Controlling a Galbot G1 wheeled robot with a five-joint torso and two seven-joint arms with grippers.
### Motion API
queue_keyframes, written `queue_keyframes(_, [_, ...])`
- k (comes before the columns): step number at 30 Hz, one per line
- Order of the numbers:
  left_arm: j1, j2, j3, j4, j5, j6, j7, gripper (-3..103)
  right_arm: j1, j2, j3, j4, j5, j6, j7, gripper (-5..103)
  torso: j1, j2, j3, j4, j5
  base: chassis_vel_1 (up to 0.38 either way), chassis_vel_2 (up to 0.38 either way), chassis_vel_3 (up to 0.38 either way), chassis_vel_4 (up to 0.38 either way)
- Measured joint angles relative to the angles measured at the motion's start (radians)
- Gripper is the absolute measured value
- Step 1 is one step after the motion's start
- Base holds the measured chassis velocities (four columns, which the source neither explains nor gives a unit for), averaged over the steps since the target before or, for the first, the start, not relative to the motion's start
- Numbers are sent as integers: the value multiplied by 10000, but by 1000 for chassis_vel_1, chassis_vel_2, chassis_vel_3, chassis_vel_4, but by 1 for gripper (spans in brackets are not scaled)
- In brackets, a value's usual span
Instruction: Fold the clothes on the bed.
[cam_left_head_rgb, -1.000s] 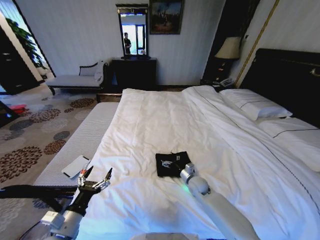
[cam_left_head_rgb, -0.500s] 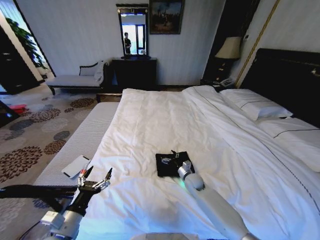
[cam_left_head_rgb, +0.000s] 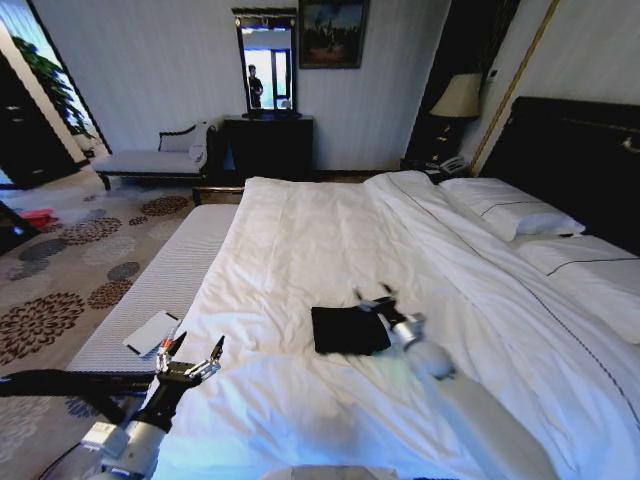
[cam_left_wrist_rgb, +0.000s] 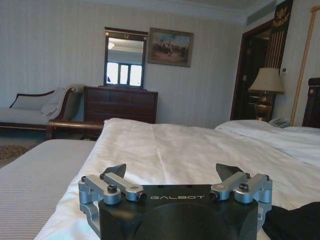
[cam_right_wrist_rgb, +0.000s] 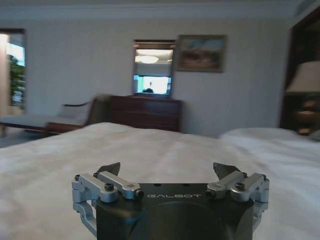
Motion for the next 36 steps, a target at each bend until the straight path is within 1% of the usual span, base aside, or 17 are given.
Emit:
queue_keyframes(1, [0,0,0,0,-1,0,0,100,-483,14,564,214,-89,69,-64,100,0,0,0,-1,0,0,0,0,0])
queue_keyframes(2, [0,0,0,0,-1,0,0,100,-483,14,564,214,-89,69,-64,100,0,0,0,-1,0,0,0,0,0])
queue_keyframes(3, [0,0,0,0,0,0,1,100,-1080,82,1221,509,-142,192,-182,100,0,1,-1,4,-5,0,0,0,0])
queue_keyframes(6, [0,0,0,0,0,0,0,100,-2532,444,2540,1177,-258,545,-537,100,0,0,-1,7,-4,0,0,0,0])
queue_keyframes(7, [0,0,0,0,0,0,0,100,-2532,444,2540,1177,-258,545,-537,100,0,0,-1,7,-4,0,0,0,0])
queue_keyframes(8, [0,0,0,0,0,0,0,100,-3242,692,3031,1449,-422,735,-730,100,0,0,-1,3,-6,0,0,0,0])
queue_keyframes(11, [0,0,0,0,-1,0,-1,100,-4334,1222,3602,1833,-785,1120,-989,100,-1,1,-2,-1,-4,0,0,0,0])
queue_keyframes(12, [0,0,0,0,-1,0,-1,100,-4334,1222,3602,1833,-785,1120,-989,100,-1,1,-2,-1,-4,0,0,0,0])
queue_keyframes(13, [0,0,0,0,0,0,0,100,-4625,1480,3695,1992,-856,1234,-1028,100,-1,1,-2,4,-5,0,0,0,0])
queue_keyframes(16, [0,0,0,0,0,0,0,100,-4901,1855,3709,2245,-1144,1403,-1108,100,-1,1,-1,8,-5,0,0,0,0])
queue_keyframes(20, [0,0,0,0,0,0,0,100,-4962,2046,3691,2445,-1307,1460,-1142,100,-1,1,-1,8,-5,0,0,0,0])
queue_keyframes(25, [0,0,0,0,0,0,0,100,-4947,2176,3679,2565,-1321,1460,-1144,100,0,1,0,7,-5,0,0,0,0])
queue_keyframes(36, [-1,0,0,0,0,0,0,100,-4899,2175,3635,2558,-1322,1430,-1142,100,0,1,0,6,-6,0,0,0,0])
